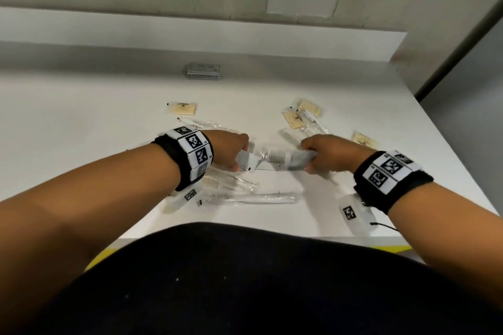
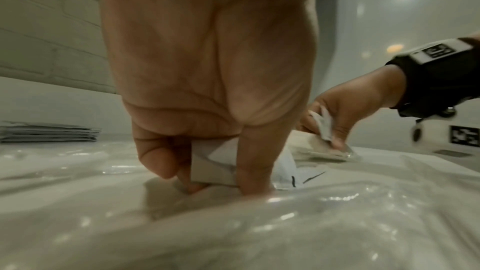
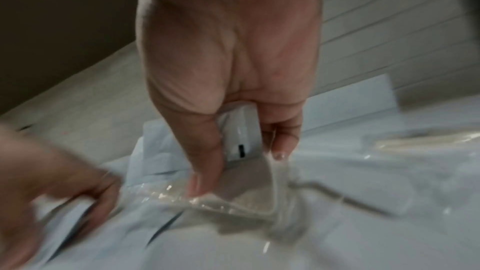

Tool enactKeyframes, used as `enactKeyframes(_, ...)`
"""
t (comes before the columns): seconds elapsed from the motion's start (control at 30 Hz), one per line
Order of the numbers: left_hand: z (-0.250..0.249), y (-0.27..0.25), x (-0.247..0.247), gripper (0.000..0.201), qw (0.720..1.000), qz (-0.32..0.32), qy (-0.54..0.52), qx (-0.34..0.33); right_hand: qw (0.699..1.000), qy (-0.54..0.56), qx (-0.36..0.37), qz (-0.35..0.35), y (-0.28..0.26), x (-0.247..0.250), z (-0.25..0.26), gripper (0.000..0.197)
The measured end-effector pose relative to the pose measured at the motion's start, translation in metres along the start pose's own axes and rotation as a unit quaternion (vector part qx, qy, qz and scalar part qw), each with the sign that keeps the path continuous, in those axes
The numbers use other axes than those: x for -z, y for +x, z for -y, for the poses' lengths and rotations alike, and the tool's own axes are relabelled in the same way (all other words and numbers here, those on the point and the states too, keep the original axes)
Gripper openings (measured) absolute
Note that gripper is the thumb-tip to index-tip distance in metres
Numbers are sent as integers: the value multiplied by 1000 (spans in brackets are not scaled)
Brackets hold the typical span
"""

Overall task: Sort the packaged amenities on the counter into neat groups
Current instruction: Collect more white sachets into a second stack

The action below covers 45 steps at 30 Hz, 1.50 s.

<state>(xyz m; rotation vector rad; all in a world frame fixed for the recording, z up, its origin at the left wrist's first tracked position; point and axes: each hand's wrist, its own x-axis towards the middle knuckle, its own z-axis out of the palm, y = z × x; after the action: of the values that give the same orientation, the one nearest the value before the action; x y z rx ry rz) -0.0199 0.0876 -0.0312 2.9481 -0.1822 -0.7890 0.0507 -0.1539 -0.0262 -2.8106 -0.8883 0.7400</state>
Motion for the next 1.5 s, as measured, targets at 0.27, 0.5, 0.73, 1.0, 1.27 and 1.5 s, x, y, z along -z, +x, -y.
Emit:
enactKeyframes(0.27,12,-4,17,33,988,-104,-113,9,986,25,-53,-153,4,34,-6,20)
enactKeyframes(0.5,37,-18,22,28,855,-227,-465,30,999,-37,3,-23,29,-16,69,36)
enactKeyframes(0.73,37,-23,4,13,614,-171,-771,-17,997,-9,-66,34,38,-13,75,66)
enactKeyframes(1.0,45,-25,-12,33,566,-168,-807,-15,990,120,-75,-16,26,-5,90,43)
enactKeyframes(1.27,20,-23,12,41,519,-95,-846,-72,891,427,10,-156,32,24,133,31)
enactKeyframes(1.5,11,-20,11,14,500,-149,-852,-53,871,400,-5,-287,42,17,125,46)
